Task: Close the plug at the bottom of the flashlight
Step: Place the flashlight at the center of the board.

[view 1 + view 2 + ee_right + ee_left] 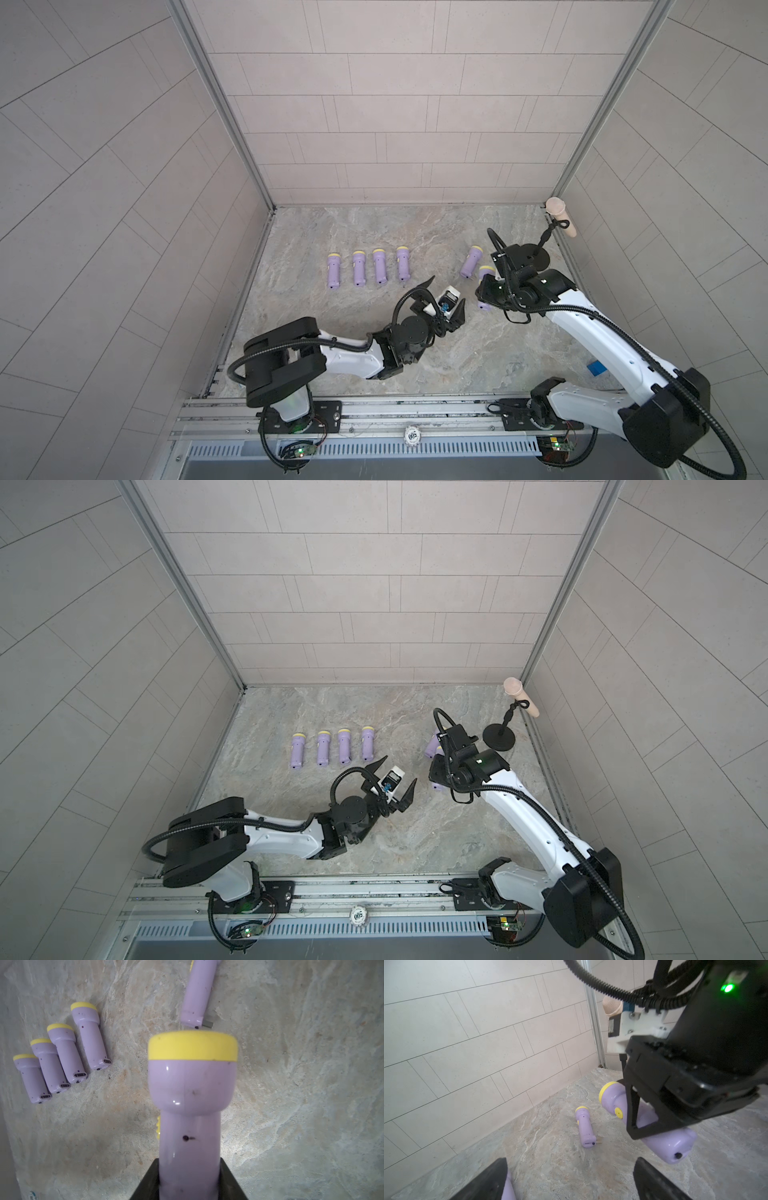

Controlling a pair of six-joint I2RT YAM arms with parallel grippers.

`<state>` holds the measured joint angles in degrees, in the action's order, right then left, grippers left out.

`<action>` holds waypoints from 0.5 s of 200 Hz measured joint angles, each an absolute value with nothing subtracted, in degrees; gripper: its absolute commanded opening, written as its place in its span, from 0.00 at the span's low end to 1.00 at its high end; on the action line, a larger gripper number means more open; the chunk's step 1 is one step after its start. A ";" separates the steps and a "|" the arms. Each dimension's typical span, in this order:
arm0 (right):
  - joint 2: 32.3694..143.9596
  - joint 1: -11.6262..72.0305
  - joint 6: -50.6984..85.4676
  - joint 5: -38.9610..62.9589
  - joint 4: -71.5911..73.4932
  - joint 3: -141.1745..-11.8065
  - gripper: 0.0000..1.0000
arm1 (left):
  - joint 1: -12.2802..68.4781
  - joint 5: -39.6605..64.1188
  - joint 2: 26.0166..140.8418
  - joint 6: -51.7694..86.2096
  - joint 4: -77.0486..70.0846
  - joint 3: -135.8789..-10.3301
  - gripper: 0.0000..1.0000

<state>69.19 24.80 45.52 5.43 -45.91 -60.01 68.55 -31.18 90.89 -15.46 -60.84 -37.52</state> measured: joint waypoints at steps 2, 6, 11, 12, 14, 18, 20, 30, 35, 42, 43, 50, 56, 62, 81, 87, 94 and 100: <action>69.69 25.15 45.19 5.23 -45.91 -60.47 0.00 | 68.49 -31.29 90.41 -15.11 -60.47 -37.47 1.00; 70.37 25.65 44.80 4.86 -45.91 -61.28 0.00 | 68.34 -31.59 89.60 -14.59 -59.86 -37.41 0.99; 71.61 26.37 43.94 4.43 -45.89 -62.52 0.00 | 68.01 -32.01 88.20 -13.47 -58.81 -37.32 0.99; 71.75 26.46 43.86 4.38 -45.91 -62.67 0.00 | 67.96 -32.10 88.03 -13.39 -58.72 -37.32 1.00; 72.23 26.70 43.62 4.25 -45.91 -63.13 0.00 | 67.83 -32.25 87.46 -12.93 -58.33 -37.28 1.00; 73.14 27.14 43.11 4.10 -45.87 -63.99 0.00 | 67.48 -32.58 86.39 -12.16 -57.45 -37.28 1.00; 73.63 27.31 42.85 3.99 -45.80 -64.40 0.00 | 67.33 -32.71 85.78 -11.66 -56.99 -37.28 1.00; 76.18 27.92 41.47 3.86 -45.84 -66.50 0.00 | 66.43 -33.52 83.02 -9.65 -54.74 -37.28 0.99; 77.56 28.03 40.95 3.81 -45.98 -67.57 0.00 | 66.06 -33.95 81.58 -8.60 -53.63 -37.28 1.00; 79.50 28.08 40.21 3.86 -46.02 -68.95 0.00 | 65.47 -34.81 79.44 -7.03 -51.77 -37.28 1.00; 79.72 28.08 40.14 3.88 -46.04 -69.10 0.00 | 65.43 -34.92 79.24 -6.87 -51.55 -37.28 0.99; 81.93 28.10 39.33 4.05 -46.06 -70.54 0.00 | 64.84 -35.83 77.28 -5.26 -49.60 -37.28 0.99; 83.70 28.14 38.72 4.23 -45.98 -71.55 0.00 | 64.31 -36.84 75.44 -3.68 -47.51 -37.30 1.00; 85.34 28.14 38.22 4.45 -45.87 -72.38 0.00 | 63.81 -37.76 73.84 -2.13 -45.21 -37.43 0.99; 90.54 28.53 36.58 5.06 -45.74 -75.02 0.00 | 61.52 -40.23 68.31 4.01 -35.18 -38.41 0.99; 92.23 28.77 36.01 5.13 -46.00 -76.12 0.00 | 60.71 -40.58 66.57 6.28 -31.42 -39.05 1.00; 94.32 29.17 35.31 5.13 -46.15 -77.58 0.00 | 59.55 -40.77 64.58 9.02 -27.09 -39.81 0.99; 96.09 29.54 34.68 5.08 -46.15 -78.89 0.00 | 58.46 -40.77 63.00 11.16 -23.57 -40.49 1.00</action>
<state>96.09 29.54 34.68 5.08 -46.15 -78.89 58.46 -40.77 63.00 11.16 -23.57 -40.49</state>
